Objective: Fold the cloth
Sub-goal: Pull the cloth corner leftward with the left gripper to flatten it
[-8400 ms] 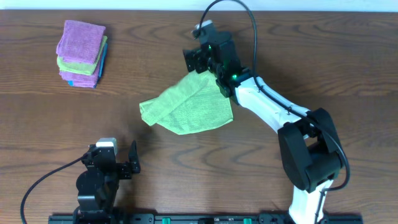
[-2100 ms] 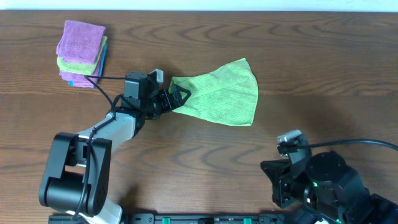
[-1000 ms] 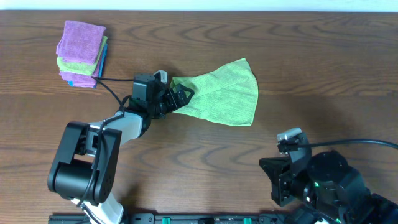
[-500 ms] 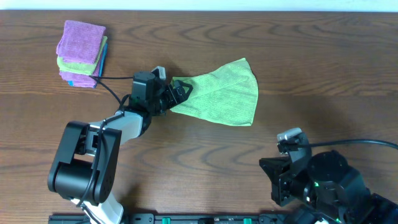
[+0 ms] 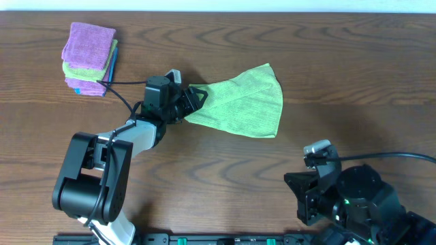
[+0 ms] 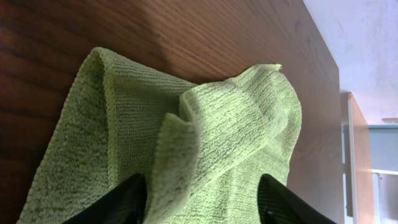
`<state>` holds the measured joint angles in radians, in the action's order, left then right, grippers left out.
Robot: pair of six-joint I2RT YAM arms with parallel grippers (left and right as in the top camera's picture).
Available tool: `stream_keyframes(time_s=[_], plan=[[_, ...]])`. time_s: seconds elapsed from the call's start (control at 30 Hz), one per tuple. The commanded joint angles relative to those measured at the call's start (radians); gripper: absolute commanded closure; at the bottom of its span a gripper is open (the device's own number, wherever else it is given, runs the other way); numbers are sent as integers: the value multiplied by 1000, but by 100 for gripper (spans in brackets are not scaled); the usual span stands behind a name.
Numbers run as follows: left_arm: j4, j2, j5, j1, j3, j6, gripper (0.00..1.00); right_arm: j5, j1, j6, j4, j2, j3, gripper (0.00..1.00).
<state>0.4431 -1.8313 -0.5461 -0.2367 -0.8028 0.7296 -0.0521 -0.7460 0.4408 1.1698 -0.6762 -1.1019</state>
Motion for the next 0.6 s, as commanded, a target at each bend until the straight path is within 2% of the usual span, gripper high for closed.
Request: stream_keyframes(time_s=[0.0,0.17,0.23,0.27,0.33,0.57], plan=[[-2,-13,7,1,-17,-27,48,11,-7,-1,0,2,1,99],[-27,-13,23,1,-18,-47,62,11,-7,-1,0,2,1,98],[-27,-13,22,1,-17,-53,72,11,-7,-1,0,2,1,98],[-27,-13,22,1,-18,-53,83,11,-7,-1,0,2,1,99],[-27,-13,22,1,-18,-53,94,11,-7,0,0,2,1,98],[-20,-13,26,19,-20,-53,94,11,-7,-1,0,2,1,99]])
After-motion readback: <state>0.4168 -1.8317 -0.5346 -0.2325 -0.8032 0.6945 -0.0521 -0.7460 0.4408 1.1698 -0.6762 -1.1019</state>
